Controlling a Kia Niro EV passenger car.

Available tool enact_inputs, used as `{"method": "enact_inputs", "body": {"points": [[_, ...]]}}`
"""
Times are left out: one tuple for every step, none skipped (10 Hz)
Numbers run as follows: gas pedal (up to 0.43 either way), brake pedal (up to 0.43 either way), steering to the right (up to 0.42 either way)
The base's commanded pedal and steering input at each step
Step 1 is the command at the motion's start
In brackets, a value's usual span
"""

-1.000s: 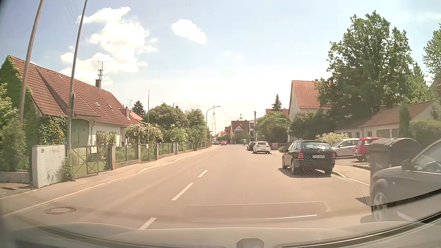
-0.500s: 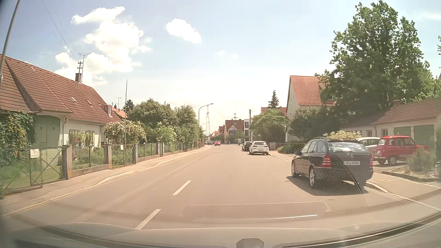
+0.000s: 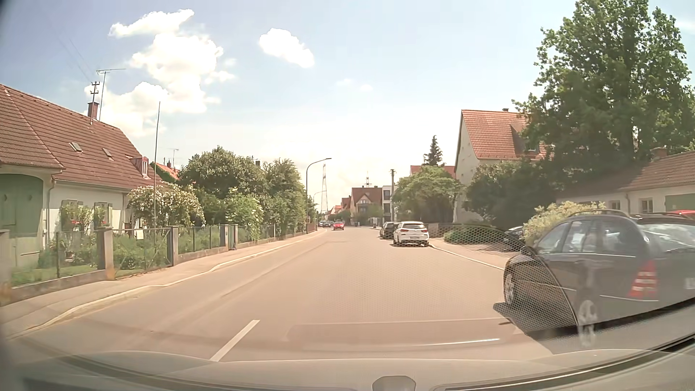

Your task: Follow the waypoints while adhering to traffic rules and regulations

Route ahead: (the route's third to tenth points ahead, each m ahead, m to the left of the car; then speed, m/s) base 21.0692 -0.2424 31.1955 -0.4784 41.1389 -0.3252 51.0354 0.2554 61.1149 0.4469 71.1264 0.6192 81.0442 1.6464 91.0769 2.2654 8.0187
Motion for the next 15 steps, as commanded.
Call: {"method": "enact_inputs", "body": {"points": [[0.189, 0.0, 0.004], [0.189, 0.0, 0.004], [0.189, 0.0, 0.004], [0.189, 0.0, 0.004], [0.177, 0.0, 0.004], [0.177, 0.0, 0.004], [0.157, 0.0, 0.004], [0.157, 0.0, 0.003], [0.157, 0.0, 0.002], [0.138, 0.0, 0.002], [0.138, 0.0, 0.0], [0.118, 0.0, 0.0], [0.11, 0.0, -0.002], [0.098, 0.0, -0.004], [0.087, 0.0, -0.007]]}}
